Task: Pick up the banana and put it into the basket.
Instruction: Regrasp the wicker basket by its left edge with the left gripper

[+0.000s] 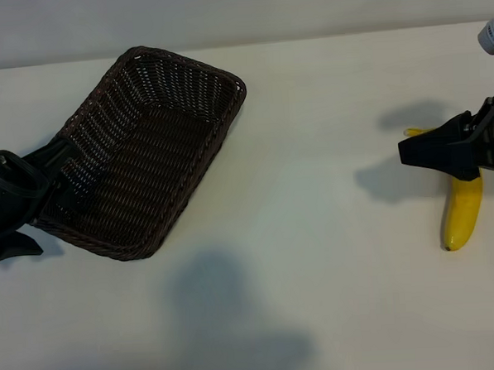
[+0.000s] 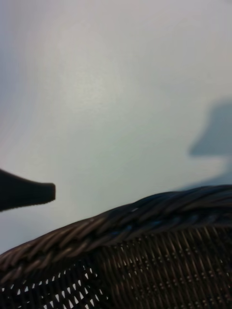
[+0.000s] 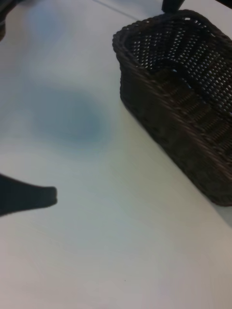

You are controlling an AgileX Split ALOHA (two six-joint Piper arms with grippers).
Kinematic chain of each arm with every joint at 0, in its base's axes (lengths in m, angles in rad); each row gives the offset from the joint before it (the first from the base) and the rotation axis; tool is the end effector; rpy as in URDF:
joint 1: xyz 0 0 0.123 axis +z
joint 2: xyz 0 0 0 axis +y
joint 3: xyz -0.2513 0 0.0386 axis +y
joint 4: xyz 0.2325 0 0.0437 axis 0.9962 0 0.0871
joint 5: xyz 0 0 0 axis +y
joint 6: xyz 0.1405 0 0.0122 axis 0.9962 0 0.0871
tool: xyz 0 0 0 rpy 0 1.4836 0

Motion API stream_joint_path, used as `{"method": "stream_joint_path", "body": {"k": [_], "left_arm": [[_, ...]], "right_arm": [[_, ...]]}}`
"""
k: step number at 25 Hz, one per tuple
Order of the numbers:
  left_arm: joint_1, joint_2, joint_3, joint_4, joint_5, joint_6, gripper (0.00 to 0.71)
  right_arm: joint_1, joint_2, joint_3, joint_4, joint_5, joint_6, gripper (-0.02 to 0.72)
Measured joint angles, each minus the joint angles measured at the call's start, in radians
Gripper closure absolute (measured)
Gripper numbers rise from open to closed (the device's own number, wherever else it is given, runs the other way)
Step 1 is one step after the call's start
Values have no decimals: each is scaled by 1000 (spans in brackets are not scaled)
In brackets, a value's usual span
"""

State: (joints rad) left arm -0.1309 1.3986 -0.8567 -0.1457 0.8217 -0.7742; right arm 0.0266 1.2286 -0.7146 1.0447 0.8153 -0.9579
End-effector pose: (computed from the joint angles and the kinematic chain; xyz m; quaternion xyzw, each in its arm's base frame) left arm 0.2539 -0.0486 0.1607 -0.3510 0.9229 -0.1179 0.1053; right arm 0.2401 0.0952 0.2095 -0.1590 0.8849 0.3065 0.3127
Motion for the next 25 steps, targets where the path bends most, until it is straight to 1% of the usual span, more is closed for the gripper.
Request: {"method": "stream_joint_path", "body": {"k": [6, 11, 16, 25], "left_arm": [[0, 1, 0, 0, 3, -26, 100], [0, 1, 23, 1, -3, -92, 100], [0, 1, 57, 27, -54, -134, 100], [0, 51, 61, 34, -97, -156, 100]], "right_arm": [[0, 0, 0, 0, 0, 0, 125], [0, 0, 0, 0, 0, 0, 125], [0, 0, 0, 0, 0, 0, 125], [0, 0, 0, 0, 0, 0, 125]]}}
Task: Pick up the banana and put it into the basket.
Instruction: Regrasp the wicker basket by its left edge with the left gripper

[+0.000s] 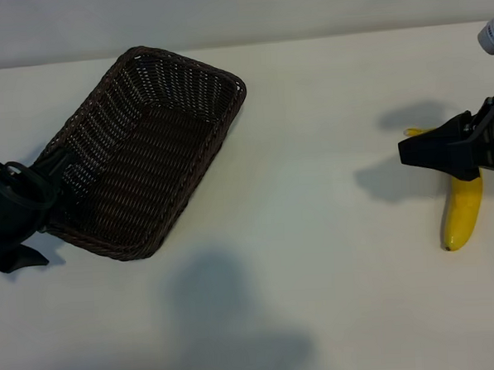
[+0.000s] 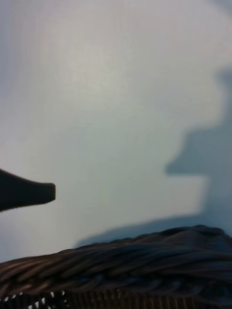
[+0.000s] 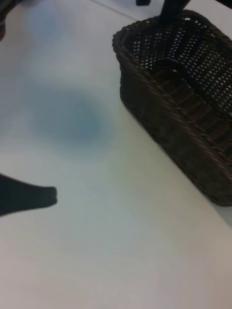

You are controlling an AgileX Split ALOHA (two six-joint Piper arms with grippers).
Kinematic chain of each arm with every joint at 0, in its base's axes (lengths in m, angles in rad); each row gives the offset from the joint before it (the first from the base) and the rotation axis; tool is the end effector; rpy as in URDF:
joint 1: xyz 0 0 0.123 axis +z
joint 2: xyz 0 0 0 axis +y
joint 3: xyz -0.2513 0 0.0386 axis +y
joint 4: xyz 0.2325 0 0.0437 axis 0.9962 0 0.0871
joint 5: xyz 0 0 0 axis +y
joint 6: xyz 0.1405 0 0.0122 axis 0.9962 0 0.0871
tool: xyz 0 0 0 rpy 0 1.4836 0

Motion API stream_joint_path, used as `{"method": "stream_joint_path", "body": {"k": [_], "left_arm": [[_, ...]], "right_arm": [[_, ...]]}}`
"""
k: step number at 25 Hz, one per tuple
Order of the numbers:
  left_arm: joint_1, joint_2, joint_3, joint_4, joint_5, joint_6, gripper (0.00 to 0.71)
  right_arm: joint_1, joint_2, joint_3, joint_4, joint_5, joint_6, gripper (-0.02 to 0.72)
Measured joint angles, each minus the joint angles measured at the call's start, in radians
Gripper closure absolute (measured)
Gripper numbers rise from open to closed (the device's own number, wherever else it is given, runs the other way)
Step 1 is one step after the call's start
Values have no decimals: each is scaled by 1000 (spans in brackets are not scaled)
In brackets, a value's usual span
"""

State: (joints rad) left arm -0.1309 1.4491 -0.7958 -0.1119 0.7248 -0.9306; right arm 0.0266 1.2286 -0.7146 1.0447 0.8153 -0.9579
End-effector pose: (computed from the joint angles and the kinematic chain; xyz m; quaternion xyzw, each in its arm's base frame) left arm 0.2546 -0.0441 0.1354 -0.4183 0.8966 -0.1072 0.0986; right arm 0.2401 0.0952 0.2095 -0.1590 0.8849 0.3065 0.3127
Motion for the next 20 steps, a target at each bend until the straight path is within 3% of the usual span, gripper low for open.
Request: {"method": "stream_joint_path", "body": {"k": [15, 20], "left_arm": [[0, 162, 0, -3, -124, -29, 103], [0, 175, 0, -8, -156, -53, 176]], "right_arm": [[0, 0, 0, 0, 0, 0, 125], [0, 0, 0, 0, 0, 0, 125]]}}
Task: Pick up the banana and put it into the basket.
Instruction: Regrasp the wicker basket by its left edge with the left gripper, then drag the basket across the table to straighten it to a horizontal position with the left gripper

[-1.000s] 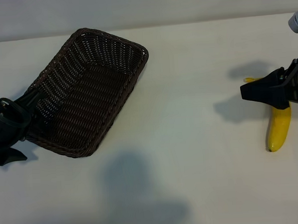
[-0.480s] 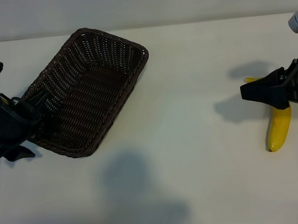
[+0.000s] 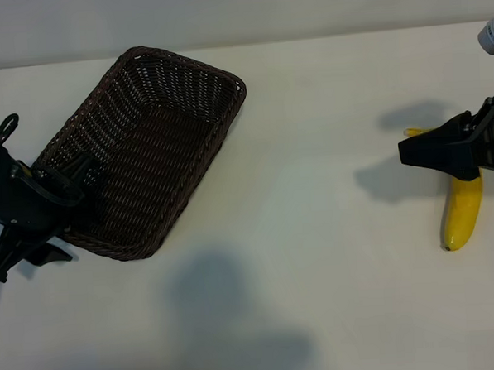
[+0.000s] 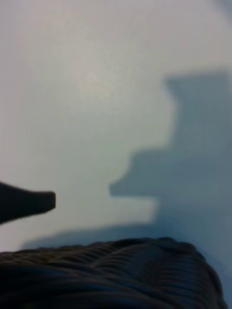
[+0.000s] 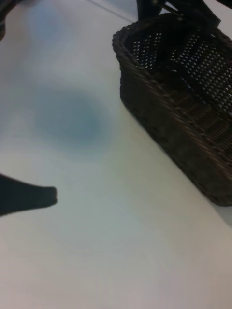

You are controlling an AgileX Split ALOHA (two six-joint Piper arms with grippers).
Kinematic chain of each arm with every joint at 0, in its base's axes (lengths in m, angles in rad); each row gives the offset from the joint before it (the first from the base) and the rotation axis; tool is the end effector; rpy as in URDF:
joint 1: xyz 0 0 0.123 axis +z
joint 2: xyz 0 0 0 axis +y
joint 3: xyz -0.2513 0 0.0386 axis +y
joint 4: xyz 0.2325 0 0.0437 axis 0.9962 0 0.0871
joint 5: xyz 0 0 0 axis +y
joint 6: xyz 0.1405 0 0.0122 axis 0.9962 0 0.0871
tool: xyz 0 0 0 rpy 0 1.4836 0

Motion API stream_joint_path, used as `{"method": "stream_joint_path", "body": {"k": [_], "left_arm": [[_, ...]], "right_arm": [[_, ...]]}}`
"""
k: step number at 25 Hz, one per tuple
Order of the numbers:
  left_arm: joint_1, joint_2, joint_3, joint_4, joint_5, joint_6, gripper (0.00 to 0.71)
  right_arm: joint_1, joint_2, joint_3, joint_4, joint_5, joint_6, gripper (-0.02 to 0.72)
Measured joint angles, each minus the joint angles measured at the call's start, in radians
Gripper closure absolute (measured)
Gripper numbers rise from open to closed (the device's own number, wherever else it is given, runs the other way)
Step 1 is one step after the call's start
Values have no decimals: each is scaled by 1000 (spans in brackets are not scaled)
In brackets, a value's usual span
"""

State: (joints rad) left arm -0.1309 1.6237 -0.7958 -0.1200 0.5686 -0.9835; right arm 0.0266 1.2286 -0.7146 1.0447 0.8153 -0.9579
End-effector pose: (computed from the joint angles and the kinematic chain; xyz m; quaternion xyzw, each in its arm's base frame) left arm 0.2745 -0.0453 0.0944 -0.4510 0.8821 -0.1016 0.0900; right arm 0.2401 0.0952 0.2095 -0.1590 0.8849 0.3065 0.3127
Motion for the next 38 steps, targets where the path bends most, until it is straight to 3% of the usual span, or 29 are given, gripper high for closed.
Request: {"method": "stream_joint_path", "body": {"k": [8, 10, 19, 26, 32, 38], "left_arm": [[0, 0, 0, -4, -32, -9, 493], [0, 0, 0, -8, -56, -16, 545], [0, 0, 0, -11, -82, 4, 545], [0, -16, -1, -60, -94, 149, 550], [0, -15, -62, -158, -26, 377, 554], [0, -13, -185, -165, 90, 590, 554]], "right_arm": [[0, 0, 0, 0, 0, 0, 125], [0, 0, 0, 0, 0, 0, 125], [0, 0, 0, 0, 0, 0, 125], [0, 0, 0, 0, 0, 0, 125], [0, 0, 0, -1, 0, 0, 125], [0, 0, 0, -1, 0, 0, 125]]}}
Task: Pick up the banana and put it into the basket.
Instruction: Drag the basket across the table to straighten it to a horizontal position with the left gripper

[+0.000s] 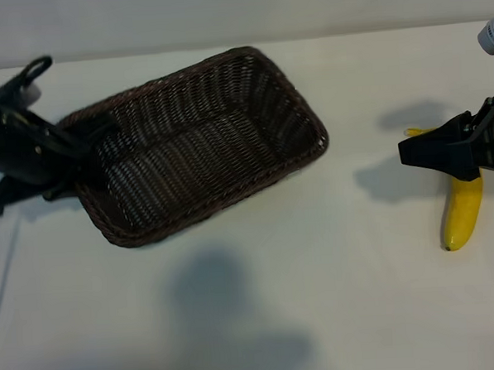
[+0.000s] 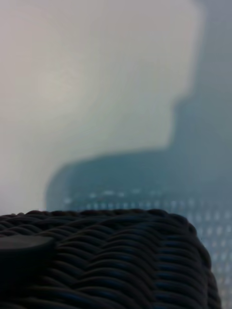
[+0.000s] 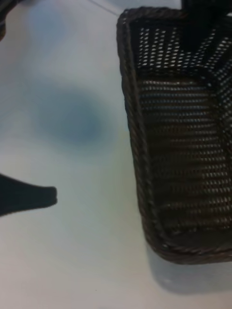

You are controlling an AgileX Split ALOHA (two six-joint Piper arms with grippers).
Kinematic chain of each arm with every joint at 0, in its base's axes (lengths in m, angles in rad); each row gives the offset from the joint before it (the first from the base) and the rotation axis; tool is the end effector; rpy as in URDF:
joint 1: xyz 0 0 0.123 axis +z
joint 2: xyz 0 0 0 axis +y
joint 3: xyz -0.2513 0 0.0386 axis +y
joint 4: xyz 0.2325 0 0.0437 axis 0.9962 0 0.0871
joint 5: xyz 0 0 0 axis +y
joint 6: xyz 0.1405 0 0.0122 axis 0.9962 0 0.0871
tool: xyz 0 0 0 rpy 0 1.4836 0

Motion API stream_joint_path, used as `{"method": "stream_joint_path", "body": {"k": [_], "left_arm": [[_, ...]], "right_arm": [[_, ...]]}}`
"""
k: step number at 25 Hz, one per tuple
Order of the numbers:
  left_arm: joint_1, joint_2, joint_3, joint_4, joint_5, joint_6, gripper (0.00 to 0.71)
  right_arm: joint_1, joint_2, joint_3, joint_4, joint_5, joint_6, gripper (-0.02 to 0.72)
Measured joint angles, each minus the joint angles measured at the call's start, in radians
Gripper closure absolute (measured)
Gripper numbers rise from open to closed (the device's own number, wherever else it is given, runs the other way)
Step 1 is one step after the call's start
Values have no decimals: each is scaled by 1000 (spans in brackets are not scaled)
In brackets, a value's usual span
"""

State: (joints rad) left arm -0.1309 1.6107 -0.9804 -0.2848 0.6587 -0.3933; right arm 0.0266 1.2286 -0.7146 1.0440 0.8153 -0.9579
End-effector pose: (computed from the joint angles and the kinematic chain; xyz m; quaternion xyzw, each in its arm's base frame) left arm 0.3089 -0.0651 0.1422 -0.2209 0.9524 -0.1494 0.1479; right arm 0.2401 0.0952 0.2094 -0.1593 0.8849 0.3062 0.3126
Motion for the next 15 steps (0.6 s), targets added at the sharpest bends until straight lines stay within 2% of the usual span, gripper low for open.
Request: {"method": "stream_joint_path", "body": {"k": [8, 15], "left_arm": [[0, 41, -165, -107, 133, 329, 554], [0, 153, -258, -140, 231, 483, 554]], "right_arm": [[0, 0, 0, 0, 0, 0, 125], [0, 0, 0, 0, 0, 0, 125]]}}
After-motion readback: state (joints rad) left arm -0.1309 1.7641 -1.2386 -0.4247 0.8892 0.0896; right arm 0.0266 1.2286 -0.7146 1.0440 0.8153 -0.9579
